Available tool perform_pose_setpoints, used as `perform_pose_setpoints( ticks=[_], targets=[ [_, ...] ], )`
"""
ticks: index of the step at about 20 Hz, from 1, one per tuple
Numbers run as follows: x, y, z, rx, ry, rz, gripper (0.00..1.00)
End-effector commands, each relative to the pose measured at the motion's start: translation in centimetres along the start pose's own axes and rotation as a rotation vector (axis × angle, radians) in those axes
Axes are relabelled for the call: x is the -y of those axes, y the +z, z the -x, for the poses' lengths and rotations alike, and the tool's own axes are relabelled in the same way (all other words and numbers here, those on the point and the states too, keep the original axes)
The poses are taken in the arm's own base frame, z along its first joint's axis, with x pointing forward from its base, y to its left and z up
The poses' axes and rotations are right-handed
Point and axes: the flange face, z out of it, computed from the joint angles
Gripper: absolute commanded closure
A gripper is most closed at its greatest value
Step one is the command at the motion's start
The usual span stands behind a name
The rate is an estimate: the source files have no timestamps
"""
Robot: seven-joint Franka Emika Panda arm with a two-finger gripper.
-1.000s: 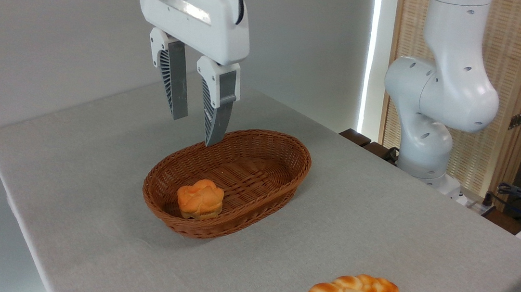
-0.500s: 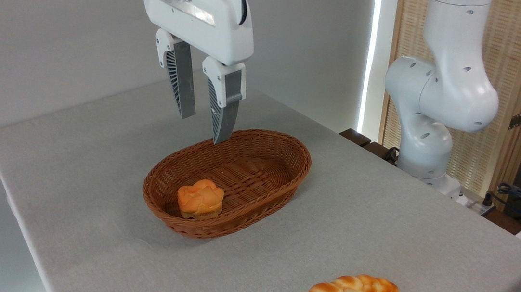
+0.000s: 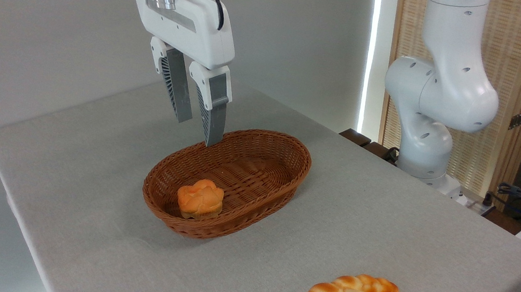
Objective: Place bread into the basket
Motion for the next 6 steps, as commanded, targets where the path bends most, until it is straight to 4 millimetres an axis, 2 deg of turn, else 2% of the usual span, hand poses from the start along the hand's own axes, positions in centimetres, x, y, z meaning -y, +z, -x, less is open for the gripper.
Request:
perform_pose_setpoints(
  ticks=[1, 6],
  targets=[
    [0.49, -0.13, -0.1, 0.016, -0.004, -0.015, 0.0],
    [0.67, -0.27, 0.06, 0.014, -0.007, -0.015, 0.0]
  ],
)
